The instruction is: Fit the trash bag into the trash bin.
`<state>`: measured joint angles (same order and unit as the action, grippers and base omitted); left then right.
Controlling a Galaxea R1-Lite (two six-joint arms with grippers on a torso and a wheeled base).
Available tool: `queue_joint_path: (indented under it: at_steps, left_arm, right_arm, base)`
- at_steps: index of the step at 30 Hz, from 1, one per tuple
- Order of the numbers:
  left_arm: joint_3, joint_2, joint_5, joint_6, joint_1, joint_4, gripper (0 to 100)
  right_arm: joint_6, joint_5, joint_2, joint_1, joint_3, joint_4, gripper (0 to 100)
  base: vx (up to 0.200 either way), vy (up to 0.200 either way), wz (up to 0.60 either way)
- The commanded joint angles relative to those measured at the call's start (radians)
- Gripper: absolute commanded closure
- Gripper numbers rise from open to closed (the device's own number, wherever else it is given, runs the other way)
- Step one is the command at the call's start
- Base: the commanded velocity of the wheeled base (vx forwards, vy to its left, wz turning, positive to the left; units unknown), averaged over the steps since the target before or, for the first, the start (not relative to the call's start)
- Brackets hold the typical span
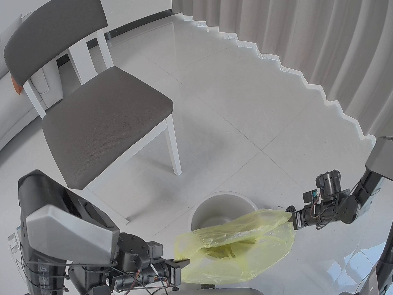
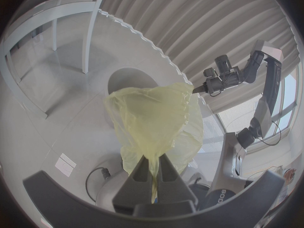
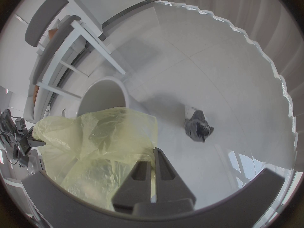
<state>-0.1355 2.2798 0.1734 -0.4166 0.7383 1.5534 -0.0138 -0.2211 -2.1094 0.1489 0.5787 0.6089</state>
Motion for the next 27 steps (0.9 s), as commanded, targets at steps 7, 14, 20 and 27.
queue_joint_path:
  at_steps: [7, 14, 20, 27]
  left_arm:
    - [-0.164, 0.119, 0.029, 0.012, -0.185, 0.010, 100]
    - [-0.052, 0.109, 0.017, 0.013, -0.218, 0.017, 100]
    - [-0.128, 0.115, 0.018, 0.027, -0.215, 0.016, 100]
    - [-0.283, 0.144, 0.021, 0.030, -0.201, 0.011, 100]
  right_arm:
    - [-0.025, -0.026, -0.193, -0.034, 0.262, -0.078, 100]
    - [-0.025, -0.026, -0.190, 0.018, 0.224, -0.077, 100]
    - [-0.018, -0.026, -0.196, -0.028, 0.230, -0.074, 100]
    - [-0.015, -0.027, -0.158, -0.077, 0.217, -0.067, 100]
  base:
    - [0.000, 0.000, 0.00]
    - [0.000, 0.000, 0.00]
    - [0.000, 0.000, 0.00]
    - [0.000, 0.000, 0.00]
